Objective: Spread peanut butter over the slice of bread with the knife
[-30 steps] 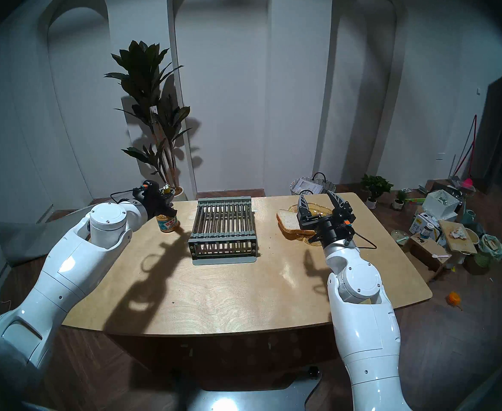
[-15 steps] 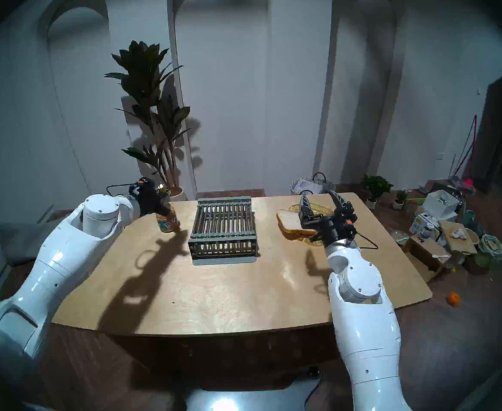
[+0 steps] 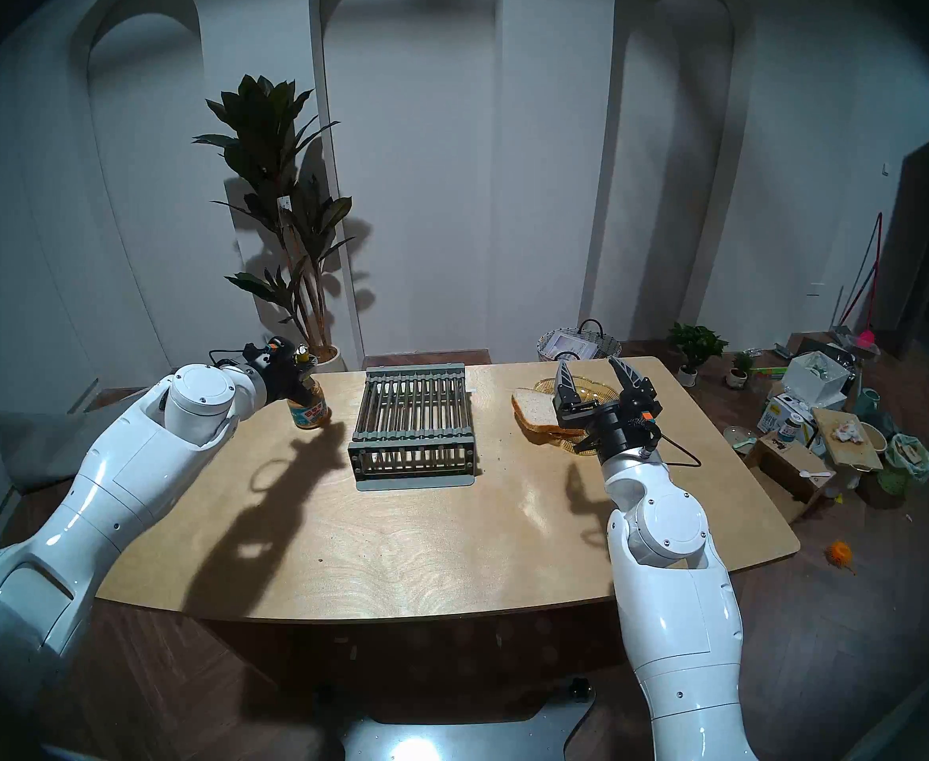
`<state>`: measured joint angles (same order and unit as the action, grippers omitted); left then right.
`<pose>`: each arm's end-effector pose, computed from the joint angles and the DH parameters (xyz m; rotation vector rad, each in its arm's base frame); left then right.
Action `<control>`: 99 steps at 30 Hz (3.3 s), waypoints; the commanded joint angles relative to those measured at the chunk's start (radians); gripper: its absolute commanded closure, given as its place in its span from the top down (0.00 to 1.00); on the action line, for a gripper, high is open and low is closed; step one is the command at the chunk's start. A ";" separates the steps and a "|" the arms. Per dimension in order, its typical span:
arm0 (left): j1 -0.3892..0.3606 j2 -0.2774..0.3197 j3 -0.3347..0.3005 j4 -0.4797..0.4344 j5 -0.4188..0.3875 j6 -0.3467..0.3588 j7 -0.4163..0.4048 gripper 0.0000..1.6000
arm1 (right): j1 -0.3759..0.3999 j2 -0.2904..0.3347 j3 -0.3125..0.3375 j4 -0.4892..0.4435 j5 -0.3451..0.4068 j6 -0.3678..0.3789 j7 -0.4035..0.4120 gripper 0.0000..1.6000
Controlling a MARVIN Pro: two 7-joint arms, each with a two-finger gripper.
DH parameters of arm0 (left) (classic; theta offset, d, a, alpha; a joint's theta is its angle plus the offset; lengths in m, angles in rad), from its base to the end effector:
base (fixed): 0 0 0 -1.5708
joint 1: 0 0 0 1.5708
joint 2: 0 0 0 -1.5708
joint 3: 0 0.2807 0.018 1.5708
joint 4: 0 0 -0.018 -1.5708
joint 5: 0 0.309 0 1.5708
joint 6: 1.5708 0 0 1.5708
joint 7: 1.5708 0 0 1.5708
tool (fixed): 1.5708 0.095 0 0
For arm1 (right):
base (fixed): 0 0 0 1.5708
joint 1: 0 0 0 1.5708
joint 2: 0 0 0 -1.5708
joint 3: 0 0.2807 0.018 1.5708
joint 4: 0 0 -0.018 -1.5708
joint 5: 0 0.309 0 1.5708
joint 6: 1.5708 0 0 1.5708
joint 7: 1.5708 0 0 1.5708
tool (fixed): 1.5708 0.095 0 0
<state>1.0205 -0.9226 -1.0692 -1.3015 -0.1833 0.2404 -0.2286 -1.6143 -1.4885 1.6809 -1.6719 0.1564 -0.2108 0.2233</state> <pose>0.5256 0.0861 -0.2210 -2.1974 0.9687 -1.7484 0.4040 -0.0473 -0.2507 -1.8227 -0.0990 -2.4342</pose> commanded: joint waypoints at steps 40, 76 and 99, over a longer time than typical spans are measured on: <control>-0.012 0.042 0.047 -0.124 0.203 0.045 0.159 0.00 | 0.034 0.008 0.007 0.025 0.035 -0.007 0.033 1.00; -0.040 0.051 0.017 -0.122 0.161 0.060 0.106 0.00 | 0.038 0.004 0.004 0.033 0.031 -0.006 0.035 1.00; -0.129 0.029 0.017 -0.059 0.143 0.045 0.034 0.00 | 0.037 0.008 0.011 0.044 0.025 -0.009 0.021 1.00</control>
<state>0.9713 -0.8924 -1.0345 -1.3539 -0.0557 0.3009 -0.1934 -1.5857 -1.4851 1.6844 -1.6114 0.1727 -0.2117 0.2386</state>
